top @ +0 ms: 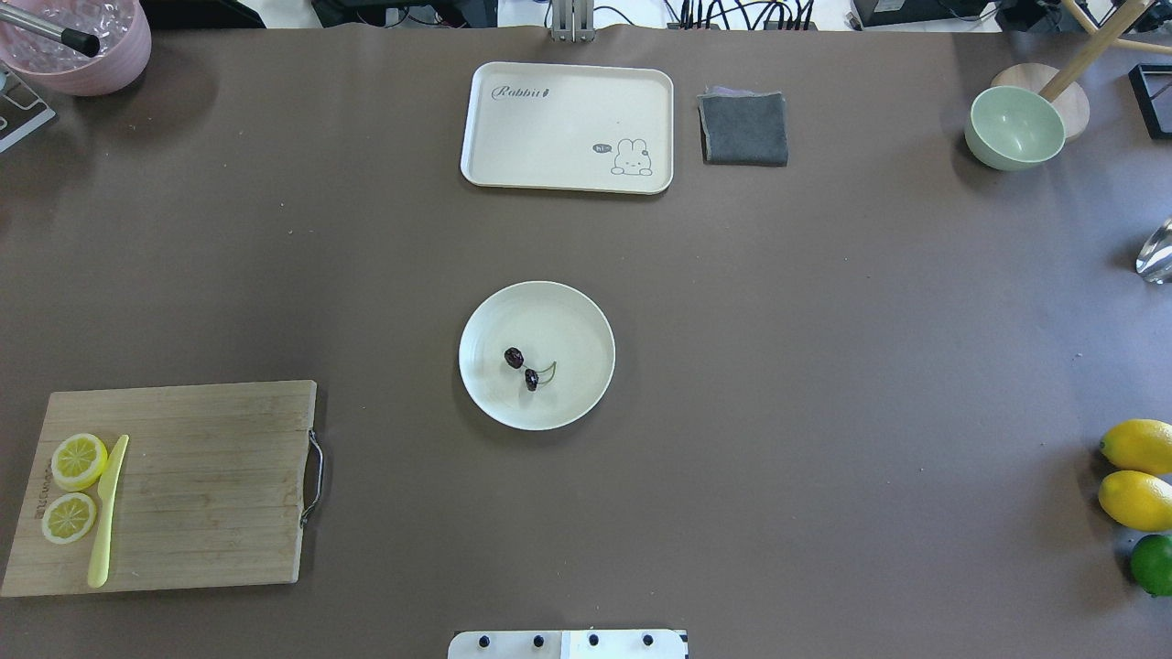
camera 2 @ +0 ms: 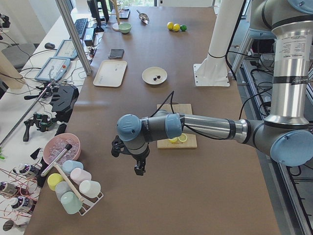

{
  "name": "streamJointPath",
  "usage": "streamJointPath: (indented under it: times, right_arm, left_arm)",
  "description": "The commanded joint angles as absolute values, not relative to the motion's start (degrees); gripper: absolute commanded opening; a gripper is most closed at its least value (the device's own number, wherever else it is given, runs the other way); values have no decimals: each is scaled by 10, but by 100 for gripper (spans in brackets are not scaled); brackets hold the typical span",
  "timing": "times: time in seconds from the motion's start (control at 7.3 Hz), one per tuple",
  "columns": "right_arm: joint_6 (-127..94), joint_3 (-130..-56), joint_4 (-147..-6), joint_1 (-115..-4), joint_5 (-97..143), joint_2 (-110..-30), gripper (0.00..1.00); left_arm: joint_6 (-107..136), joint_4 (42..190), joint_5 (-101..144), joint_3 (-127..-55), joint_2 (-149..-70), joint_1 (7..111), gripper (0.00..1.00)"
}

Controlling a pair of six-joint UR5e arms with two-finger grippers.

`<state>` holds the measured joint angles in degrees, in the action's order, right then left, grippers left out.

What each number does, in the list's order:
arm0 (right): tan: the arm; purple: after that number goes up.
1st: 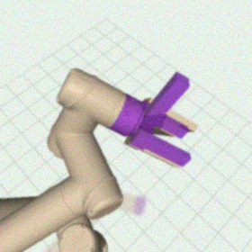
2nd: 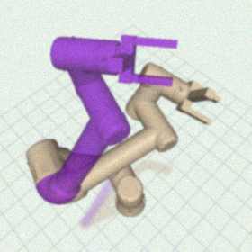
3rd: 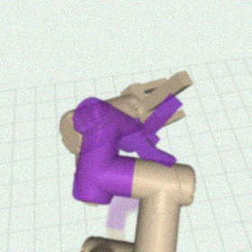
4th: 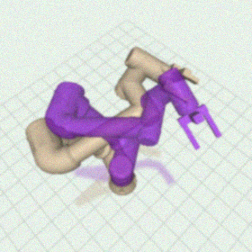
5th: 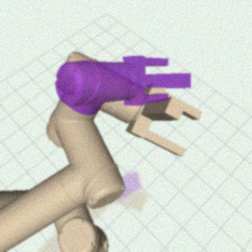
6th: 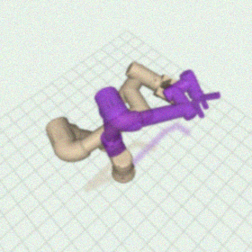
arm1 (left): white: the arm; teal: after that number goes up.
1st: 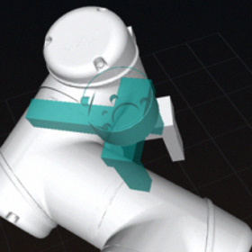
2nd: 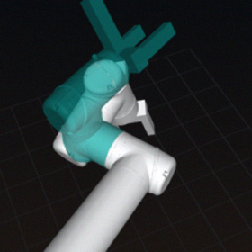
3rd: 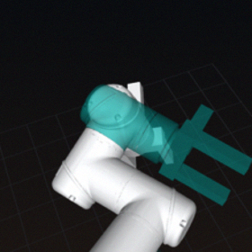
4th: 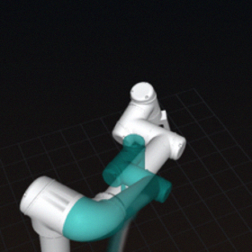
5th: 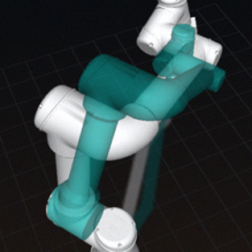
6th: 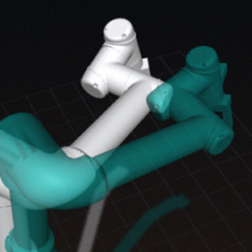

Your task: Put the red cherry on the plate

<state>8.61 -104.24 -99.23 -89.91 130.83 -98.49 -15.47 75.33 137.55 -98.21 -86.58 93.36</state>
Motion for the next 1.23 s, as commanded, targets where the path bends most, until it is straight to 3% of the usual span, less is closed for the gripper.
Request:
streamJointPath:
  times: [0.0, 1.1]
  right_arm:
    - [86, -1042, -992, -899, 1309, -984, 100]
    - [84, -1042, -991, -898, 1308, -980, 100]
  left_arm:
    - [-127, 806, 1382, -980, -836, 933, 98]
    - [-84, 877, 1375, -984, -836, 934, 98]
